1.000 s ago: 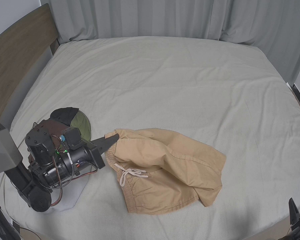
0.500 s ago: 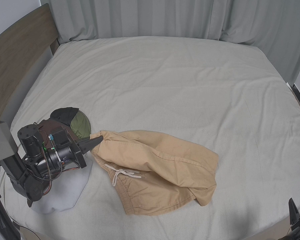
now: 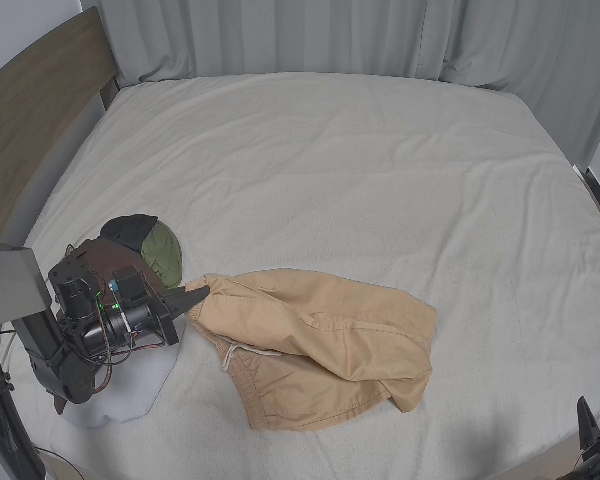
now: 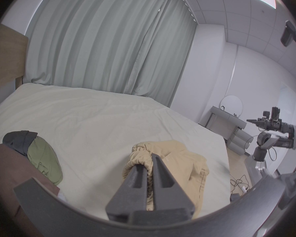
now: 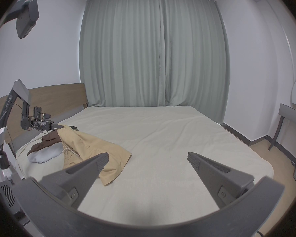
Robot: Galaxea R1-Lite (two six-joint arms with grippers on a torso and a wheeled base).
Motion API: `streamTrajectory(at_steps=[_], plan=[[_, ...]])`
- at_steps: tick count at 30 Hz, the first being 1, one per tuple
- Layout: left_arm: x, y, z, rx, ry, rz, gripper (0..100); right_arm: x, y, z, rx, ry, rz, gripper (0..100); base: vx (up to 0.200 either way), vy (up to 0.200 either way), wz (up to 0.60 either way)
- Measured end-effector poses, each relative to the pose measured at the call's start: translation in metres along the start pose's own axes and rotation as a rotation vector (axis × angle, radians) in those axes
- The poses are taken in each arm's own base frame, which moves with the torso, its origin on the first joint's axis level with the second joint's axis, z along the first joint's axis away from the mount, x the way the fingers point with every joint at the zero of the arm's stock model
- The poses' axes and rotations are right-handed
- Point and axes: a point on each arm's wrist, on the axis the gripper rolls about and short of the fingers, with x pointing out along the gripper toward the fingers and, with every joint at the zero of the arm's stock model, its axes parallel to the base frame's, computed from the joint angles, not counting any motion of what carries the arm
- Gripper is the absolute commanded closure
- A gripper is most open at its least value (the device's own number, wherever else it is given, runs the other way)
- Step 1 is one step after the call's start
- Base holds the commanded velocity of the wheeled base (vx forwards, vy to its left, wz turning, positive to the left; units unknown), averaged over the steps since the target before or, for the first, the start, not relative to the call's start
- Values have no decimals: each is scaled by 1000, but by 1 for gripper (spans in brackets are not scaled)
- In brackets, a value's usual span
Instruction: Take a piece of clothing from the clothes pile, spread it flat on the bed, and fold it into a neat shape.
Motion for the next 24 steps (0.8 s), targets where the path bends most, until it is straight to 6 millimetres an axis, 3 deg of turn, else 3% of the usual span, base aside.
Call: streamTrajectory(at_steps=[24], plan=[[-10, 27, -28, -23, 61, 59, 100, 0, 0, 0, -4, 0, 0, 0, 0, 0, 0]])
